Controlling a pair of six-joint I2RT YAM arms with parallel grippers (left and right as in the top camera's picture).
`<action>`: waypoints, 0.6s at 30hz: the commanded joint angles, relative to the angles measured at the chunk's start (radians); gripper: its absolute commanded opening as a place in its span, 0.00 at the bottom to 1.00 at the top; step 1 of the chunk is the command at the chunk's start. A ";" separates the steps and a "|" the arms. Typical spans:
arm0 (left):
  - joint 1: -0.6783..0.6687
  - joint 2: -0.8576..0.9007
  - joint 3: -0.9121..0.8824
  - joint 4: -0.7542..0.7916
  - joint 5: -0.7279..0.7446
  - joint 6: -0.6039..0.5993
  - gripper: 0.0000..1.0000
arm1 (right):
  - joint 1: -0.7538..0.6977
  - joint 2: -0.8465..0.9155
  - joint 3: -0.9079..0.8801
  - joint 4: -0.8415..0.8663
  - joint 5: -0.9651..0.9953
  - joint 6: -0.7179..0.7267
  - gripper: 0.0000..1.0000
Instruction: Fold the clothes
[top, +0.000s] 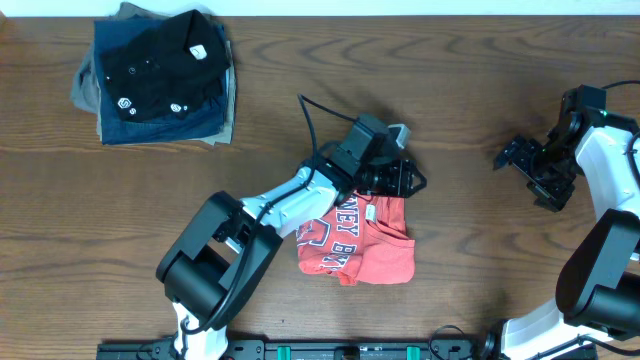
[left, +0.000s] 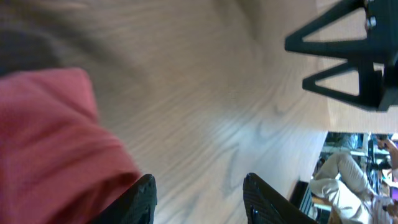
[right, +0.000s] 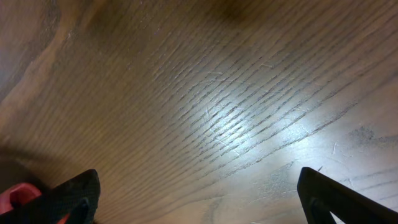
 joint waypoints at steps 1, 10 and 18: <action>-0.046 -0.019 0.018 0.001 0.012 0.001 0.47 | -0.003 -0.006 0.012 0.000 0.003 -0.012 0.99; -0.059 -0.188 0.019 -0.026 0.153 0.003 0.47 | -0.003 -0.006 0.012 0.000 0.003 -0.012 0.99; 0.067 -0.301 0.019 -0.497 -0.253 0.005 0.47 | -0.003 -0.006 0.012 0.000 0.003 -0.012 0.99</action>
